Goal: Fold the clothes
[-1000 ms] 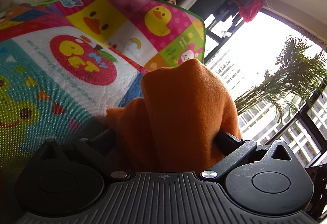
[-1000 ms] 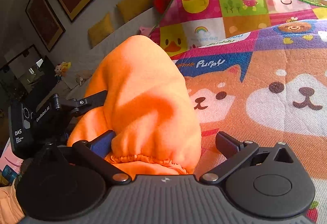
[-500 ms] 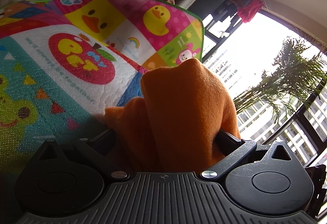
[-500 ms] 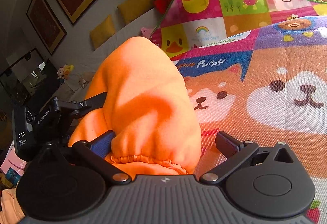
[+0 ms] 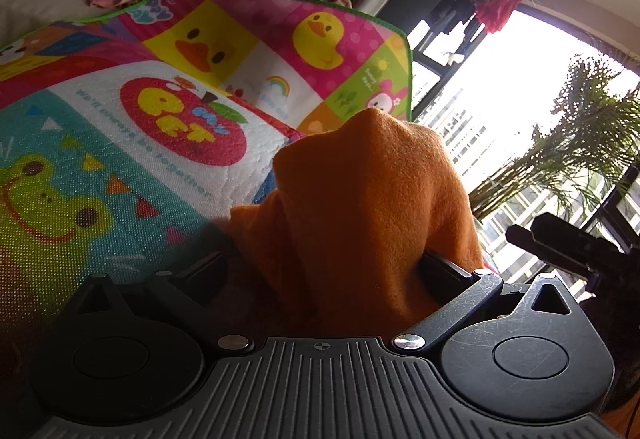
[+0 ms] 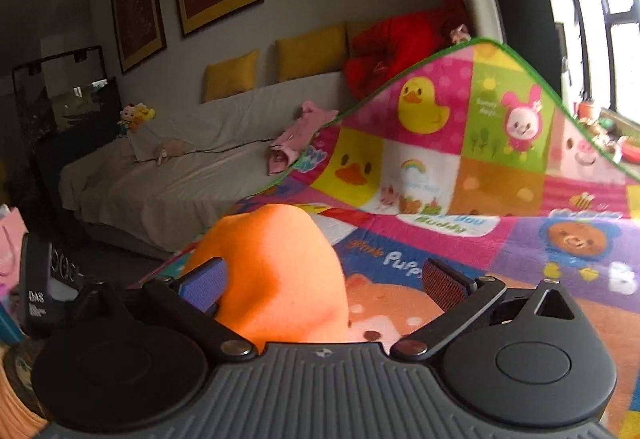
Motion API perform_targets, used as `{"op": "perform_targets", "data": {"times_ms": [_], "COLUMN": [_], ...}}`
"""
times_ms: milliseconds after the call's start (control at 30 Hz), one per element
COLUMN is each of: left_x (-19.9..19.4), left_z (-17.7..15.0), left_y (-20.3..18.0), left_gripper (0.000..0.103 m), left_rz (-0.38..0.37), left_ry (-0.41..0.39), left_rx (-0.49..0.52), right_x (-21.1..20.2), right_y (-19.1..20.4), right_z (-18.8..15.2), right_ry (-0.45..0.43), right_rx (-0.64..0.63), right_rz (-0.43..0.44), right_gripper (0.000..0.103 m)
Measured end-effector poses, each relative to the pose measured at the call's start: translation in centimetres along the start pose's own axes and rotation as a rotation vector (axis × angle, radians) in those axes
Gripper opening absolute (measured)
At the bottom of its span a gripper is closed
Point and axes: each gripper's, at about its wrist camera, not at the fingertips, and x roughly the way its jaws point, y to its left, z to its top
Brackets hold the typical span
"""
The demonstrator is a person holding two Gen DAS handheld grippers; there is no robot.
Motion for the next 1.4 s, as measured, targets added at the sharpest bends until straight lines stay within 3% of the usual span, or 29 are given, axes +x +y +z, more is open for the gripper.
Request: {"op": "perform_targets", "data": {"times_ms": [167,233,300,400,500,600,733,867,1000,1133,1300,1400], "left_x": [-1.0,-1.7,-2.3,-2.7,-2.6,-2.5,-2.5,-1.1,-1.2,-0.3,3.3,4.0], "left_z": [0.1,0.2,0.2,0.4,0.6,0.8,1.1,0.3,0.9,2.3,4.0,4.9], "left_y": [0.4,1.1,1.6,1.5,1.0,0.5,-0.2,-2.1,-3.2,-3.3,-2.2,-4.3], "left_gripper": [0.103,0.103,0.103,0.103,0.103,0.103,0.103,0.103,0.103,0.103,0.103,0.102], "left_rz": [0.026,0.025,0.038,0.045,0.025,0.006,-0.020,0.054,0.031,0.011,-0.073,-0.132], "left_ry": [0.029,0.045,0.057,0.072,0.092,0.112,0.138,0.180,0.177,0.159,0.186,0.153], "left_rx": [0.008,0.008,0.023,0.042,0.027,0.012,-0.007,0.091,0.123,0.077,-0.092,-0.051], "right_x": [7.7,8.1,6.9,6.2,7.1,6.8,5.9,5.0,3.4,2.8,2.0,1.6], "right_y": [-1.3,0.2,3.2,5.3,4.3,2.4,0.9,-0.1,0.4,0.0,-0.8,-1.5], "right_z": [1.0,0.8,0.4,-0.3,-0.7,-0.8,-1.4,-2.0,-2.8,-3.1,-3.6,-3.9], "right_ry": [0.227,0.231,0.167,0.122,0.150,0.140,0.098,0.082,0.043,0.044,0.040,0.034], "right_rx": [0.117,0.113,-0.028,-0.152,-0.117,-0.040,-0.038,-0.049,-0.146,-0.145,-0.112,-0.095], "right_rz": [0.138,0.232,0.285,0.242,0.142,0.134,0.102,0.071,0.002,-0.009,-0.001,-0.005], "right_gripper": [0.103,0.103,0.103,0.103,0.103,0.103,0.103,0.103,0.103,0.103,0.103,0.103]}}
